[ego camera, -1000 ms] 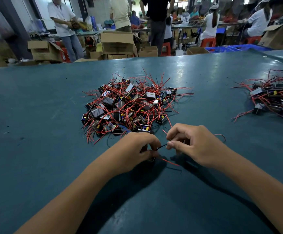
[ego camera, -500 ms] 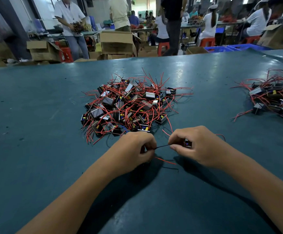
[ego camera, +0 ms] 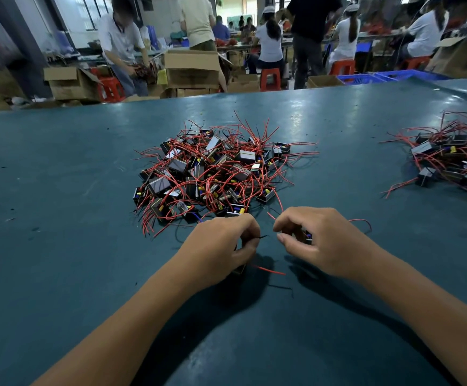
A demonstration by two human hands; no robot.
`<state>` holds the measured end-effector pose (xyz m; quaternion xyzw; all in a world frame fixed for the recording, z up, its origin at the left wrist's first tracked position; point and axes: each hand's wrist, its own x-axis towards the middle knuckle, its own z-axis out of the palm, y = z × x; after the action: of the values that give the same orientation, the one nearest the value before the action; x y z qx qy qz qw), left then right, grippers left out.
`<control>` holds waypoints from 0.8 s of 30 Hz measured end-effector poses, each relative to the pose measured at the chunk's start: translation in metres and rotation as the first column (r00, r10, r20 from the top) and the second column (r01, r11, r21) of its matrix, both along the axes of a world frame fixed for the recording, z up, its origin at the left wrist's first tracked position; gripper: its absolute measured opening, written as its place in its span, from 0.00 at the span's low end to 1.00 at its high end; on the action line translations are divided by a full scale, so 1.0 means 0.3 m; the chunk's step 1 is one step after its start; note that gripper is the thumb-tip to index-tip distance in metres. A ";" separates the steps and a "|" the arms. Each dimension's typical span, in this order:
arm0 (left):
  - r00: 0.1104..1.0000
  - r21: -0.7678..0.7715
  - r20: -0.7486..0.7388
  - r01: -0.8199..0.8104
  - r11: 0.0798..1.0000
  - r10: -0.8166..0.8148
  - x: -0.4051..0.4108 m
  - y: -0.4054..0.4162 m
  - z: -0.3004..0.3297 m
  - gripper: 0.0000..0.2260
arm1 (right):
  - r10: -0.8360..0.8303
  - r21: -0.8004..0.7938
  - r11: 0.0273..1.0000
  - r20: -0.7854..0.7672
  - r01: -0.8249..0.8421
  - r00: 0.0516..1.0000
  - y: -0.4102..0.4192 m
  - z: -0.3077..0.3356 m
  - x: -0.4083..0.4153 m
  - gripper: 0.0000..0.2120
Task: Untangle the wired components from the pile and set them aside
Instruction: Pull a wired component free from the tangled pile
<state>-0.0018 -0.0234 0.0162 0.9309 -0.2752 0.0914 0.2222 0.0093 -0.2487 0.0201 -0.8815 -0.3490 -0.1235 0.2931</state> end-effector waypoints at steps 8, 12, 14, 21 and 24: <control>0.999 -0.011 -0.051 -0.009 1.000 0.009 -0.005 -0.003 0.002 0.02 | 0.024 -0.006 1.000 0.014 -0.024 1.000 0.016 -0.005 -0.005 0.02; 0.996 0.001 -0.093 -0.012 1.000 0.012 -0.011 -0.006 0.005 0.02 | 0.012 -0.008 1.000 0.008 -0.012 1.000 0.022 -0.014 -0.010 0.03; 0.995 -0.005 -0.103 -0.013 1.000 0.012 -0.013 -0.005 0.005 0.02 | 0.003 -0.005 1.000 0.010 -0.003 1.000 0.022 -0.016 -0.010 0.02; 0.989 -0.031 -0.150 -0.003 1.000 -0.002 -0.015 -0.003 0.007 0.02 | 0.000 -0.030 1.000 0.022 0.000 1.000 0.025 -0.015 -0.012 0.01; 0.989 -0.015 -0.144 0.022 1.000 -0.024 -0.016 -0.003 0.010 0.02 | 0.003 -0.076 0.997 0.043 0.001 0.999 0.026 -0.012 -0.015 0.03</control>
<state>-0.0065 -0.0243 0.0192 0.9302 -0.2687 0.0230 0.2488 0.0047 -0.2408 0.0165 -0.8890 -0.3601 -0.1290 0.2520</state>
